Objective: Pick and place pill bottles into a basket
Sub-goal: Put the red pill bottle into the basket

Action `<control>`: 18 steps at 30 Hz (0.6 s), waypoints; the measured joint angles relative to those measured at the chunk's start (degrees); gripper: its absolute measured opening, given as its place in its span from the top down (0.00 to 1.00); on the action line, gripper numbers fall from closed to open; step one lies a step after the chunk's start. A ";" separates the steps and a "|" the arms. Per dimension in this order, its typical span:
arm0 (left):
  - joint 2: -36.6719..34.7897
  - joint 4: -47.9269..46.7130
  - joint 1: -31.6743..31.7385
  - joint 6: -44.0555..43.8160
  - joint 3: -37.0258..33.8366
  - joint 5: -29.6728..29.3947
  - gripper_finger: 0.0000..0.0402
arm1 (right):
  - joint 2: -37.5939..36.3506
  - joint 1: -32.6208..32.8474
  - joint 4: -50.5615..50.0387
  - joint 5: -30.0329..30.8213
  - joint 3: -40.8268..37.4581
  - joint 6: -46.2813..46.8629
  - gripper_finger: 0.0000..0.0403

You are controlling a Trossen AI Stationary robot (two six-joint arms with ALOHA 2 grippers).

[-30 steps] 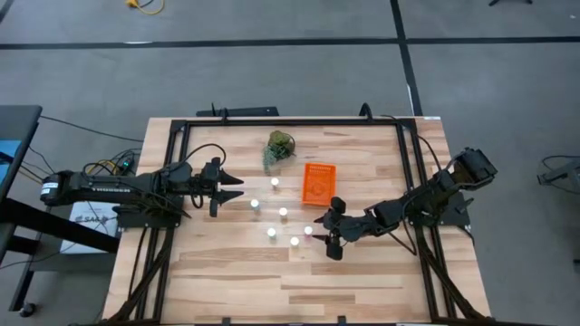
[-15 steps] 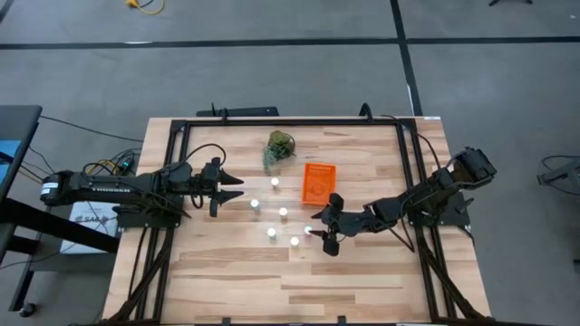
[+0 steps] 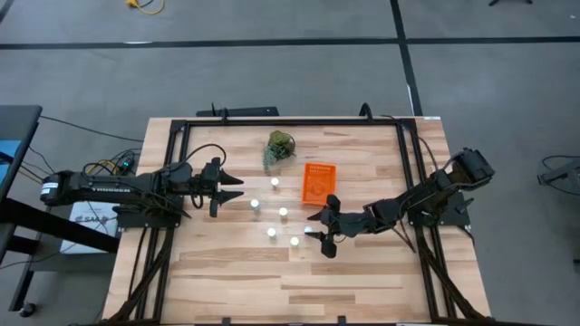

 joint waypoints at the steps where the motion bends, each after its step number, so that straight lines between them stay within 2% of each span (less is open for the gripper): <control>1: -0.01 -0.09 0.00 0.00 0.00 0.00 0.57 | 0.74 0.23 -0.25 -0.04 -0.12 -0.01 0.46; 7: -0.01 -0.26 0.00 -0.02 0.00 0.00 0.57 | 6.09 0.45 0.10 -0.99 1.89 -1.14 0.46; 18: -0.01 -0.22 0.00 -0.04 0.00 0.13 0.57 | 5.65 -0.27 -0.93 -1.64 2.87 -4.51 0.46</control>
